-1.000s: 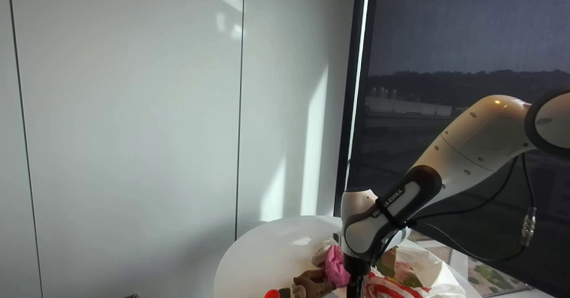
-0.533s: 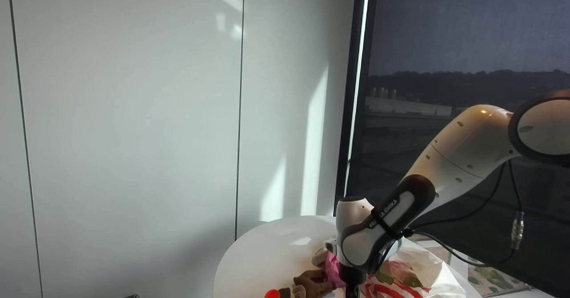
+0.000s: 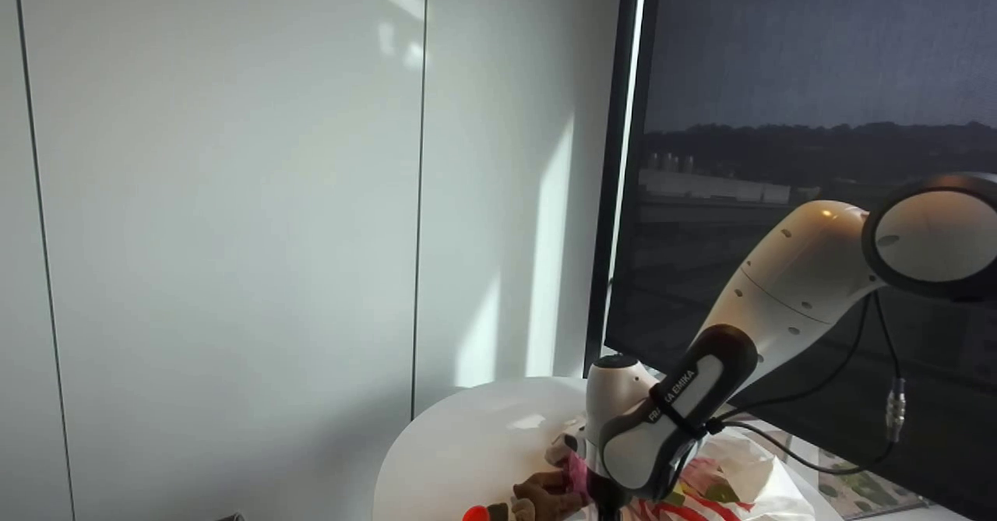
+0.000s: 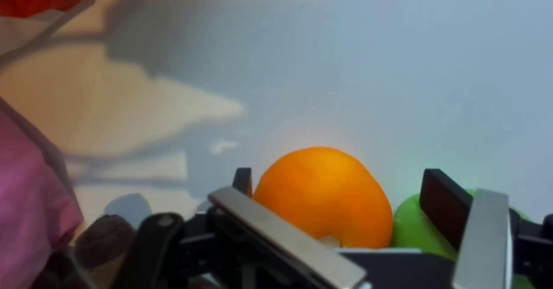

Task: Put the items, which are on the table, inside the plastic

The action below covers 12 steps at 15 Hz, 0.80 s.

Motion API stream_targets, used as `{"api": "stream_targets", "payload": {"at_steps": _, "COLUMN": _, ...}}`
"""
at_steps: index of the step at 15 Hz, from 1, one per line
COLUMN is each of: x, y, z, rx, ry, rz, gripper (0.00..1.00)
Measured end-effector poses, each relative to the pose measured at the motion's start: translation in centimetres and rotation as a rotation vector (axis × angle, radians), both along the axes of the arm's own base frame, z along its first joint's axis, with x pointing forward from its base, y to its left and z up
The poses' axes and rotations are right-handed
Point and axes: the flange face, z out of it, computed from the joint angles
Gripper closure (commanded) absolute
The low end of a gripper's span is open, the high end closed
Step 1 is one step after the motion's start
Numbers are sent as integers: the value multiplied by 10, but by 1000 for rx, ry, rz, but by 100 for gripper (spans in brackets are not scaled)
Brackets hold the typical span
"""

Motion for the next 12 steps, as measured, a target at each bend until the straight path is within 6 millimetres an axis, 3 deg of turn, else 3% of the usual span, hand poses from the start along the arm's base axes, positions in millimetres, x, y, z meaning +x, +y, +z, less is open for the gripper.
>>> {"api": "stream_targets", "payload": {"at_steps": 1, "x": 1, "y": 0, "z": -3, "rx": 2, "ry": -2, "rz": 11, "gripper": 25}}
{"api": "stream_targets", "payload": {"at_steps": 3, "x": 4, "y": 0, "z": -7, "rx": 0, "ry": -3, "rz": 30, "gripper": 32}}
{"api": "stream_targets", "payload": {"at_steps": 9, "x": 11, "y": -6, "z": -11, "rx": 11, "ry": 1, "rz": 34, "gripper": 79}}
{"api": "stream_targets", "payload": {"at_steps": 11, "x": 11, "y": -8, "z": -9, "rx": 41, "ry": 18, "rz": 22, "gripper": 40}}
{"api": "stream_targets", "payload": {"at_steps": 12, "x": 12, "y": -10, "z": -8, "rx": 52, "ry": 23, "rz": 17, "gripper": 40}}
